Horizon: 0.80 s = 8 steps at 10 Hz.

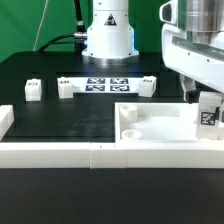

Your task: Assemble one leg

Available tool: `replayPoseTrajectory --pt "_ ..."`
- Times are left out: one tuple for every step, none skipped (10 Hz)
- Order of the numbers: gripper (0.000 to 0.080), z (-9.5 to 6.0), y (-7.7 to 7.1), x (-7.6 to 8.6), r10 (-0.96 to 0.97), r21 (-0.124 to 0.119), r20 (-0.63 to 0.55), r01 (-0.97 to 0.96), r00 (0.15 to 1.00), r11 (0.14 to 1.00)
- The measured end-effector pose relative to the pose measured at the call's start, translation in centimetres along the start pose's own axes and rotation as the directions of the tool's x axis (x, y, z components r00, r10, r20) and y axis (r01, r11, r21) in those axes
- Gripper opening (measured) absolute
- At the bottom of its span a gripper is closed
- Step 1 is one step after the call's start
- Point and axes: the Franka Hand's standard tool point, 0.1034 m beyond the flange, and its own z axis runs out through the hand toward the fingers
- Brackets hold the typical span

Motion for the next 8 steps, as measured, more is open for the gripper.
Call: replayPoseTrajectory --pt "0.0648 0.01 -0.03 -0.09 -0.057 0.001 0.0 0.057 0.998 0.998" --pt "0.0648 0.02 -0.02 -0.12 -0.162 -0.002 -0.001 0.162 0.987 0.987" --pt "0.0648 -0.03 -0.05 -0.06 -0.264 -0.003 -0.003 0.264 0.964 0.964" --pt "0.0648 -0.05 -0.07 -0.02 -0.316 -0.002 -0.004 0.316 0.949 0.949" --pt "0.0648 -0.05 -0.04 0.03 -0.399 -0.008 -0.008 0.399 0.917 0.917" --pt "0.0648 -0.04 -0.05 -0.03 -0.467 -0.012 -0.01 0.467 0.884 0.884" --pt "0.0648 -0.03 -0.08 -0.09 -0.55 -0.018 -0.013 0.55 0.835 0.835" --pt "0.0648 -0.03 -0.16 -0.2 -0.601 -0.019 -0.014 0.601 0.799 0.799"
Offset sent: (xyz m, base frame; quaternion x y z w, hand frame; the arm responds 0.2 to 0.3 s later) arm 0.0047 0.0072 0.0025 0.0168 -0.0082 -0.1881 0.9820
